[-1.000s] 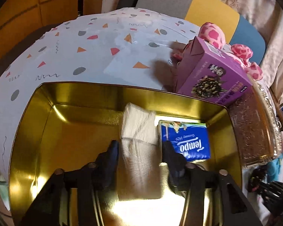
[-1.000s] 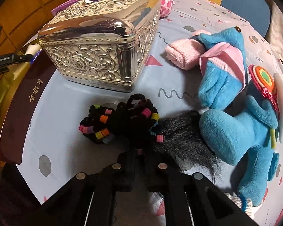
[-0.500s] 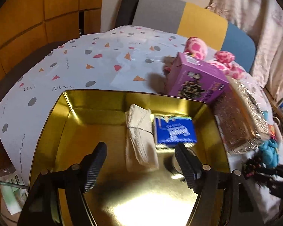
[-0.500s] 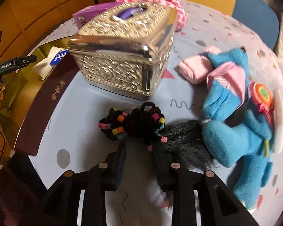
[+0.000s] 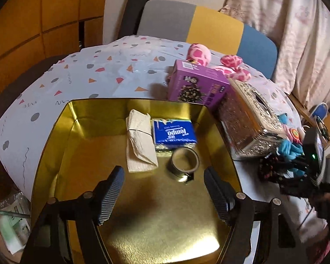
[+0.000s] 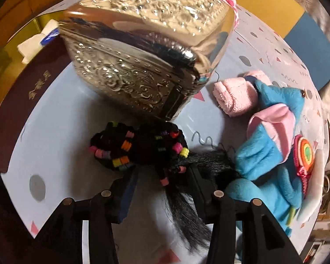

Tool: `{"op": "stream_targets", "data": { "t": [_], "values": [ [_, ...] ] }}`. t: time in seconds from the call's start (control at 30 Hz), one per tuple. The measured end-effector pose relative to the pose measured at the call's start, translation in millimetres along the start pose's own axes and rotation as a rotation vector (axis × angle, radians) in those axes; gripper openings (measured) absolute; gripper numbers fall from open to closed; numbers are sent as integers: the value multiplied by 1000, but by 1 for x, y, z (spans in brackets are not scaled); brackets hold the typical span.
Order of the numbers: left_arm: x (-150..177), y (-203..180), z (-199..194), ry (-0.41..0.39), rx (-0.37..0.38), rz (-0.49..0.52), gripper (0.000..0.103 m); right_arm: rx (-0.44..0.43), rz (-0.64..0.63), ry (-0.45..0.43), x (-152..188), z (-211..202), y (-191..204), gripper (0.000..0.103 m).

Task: Organize soft objects
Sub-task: 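Lift the black beaded hair bundle with the right tool toward the gold tray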

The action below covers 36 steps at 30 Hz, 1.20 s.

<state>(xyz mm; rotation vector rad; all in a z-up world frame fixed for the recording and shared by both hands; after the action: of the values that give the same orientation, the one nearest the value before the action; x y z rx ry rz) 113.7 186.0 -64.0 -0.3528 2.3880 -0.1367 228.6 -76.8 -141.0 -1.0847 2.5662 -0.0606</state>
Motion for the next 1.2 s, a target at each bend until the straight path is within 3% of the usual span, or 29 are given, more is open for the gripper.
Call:
{"op": "stream_targets", "data": {
  "t": [0.03, 0.07, 0.1, 0.17, 0.33, 0.57, 0.7, 0.8, 0.97, 1.07, 1.2],
  "values": [
    [2, -1, -2, -1, 4, 3, 75, -10, 15, -9, 0, -1, 0, 37],
    [3, -3, -3, 0, 7, 6, 75, -26, 34, -12, 1, -3, 2, 20],
    [5, -3, -4, 1, 10, 9, 75, -30, 44, -5, 4, -2, 4, 10],
    [7, -4, -5, 4, 15, 6, 75, -12, 44, -8, 11, -5, 11, 6],
    [9, -2, -8, -2, 24, -8, 75, -17, 104, 3, 26, -16, 23, 6],
    [16, -4, -18, -33, 8, 34, 75, -174, 328, -30, 50, -35, 29, 6],
    [23, -9, -23, -45, -1, 80, 75, -246, 395, -81, 50, -48, 35, 5],
    [25, -10, -25, -47, 2, 82, 75, -245, 399, -102, 43, -54, 45, 5],
    [27, -7, -27, -41, 10, 65, 75, -204, 334, -62, 34, -42, 63, 8],
    [27, -6, -29, -46, 12, 59, 75, -207, 312, -69, 33, -49, 62, 31],
    [28, -5, -29, -46, 18, 54, 75, -149, 273, -106, 30, -62, 51, 41]
  ]
}}
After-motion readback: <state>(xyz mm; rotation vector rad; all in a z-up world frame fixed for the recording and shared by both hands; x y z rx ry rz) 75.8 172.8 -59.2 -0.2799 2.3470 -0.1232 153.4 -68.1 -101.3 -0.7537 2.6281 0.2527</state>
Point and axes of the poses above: each gripper's, at about its wrist camera, not at the fingertips, and z roughly the way its jaws point, y to its left, x to its underside, the point moved 7 cm from there along z, roughly the way its jaws point, and after that the axes turned 1 degree about -y, right-handed, at the moved point
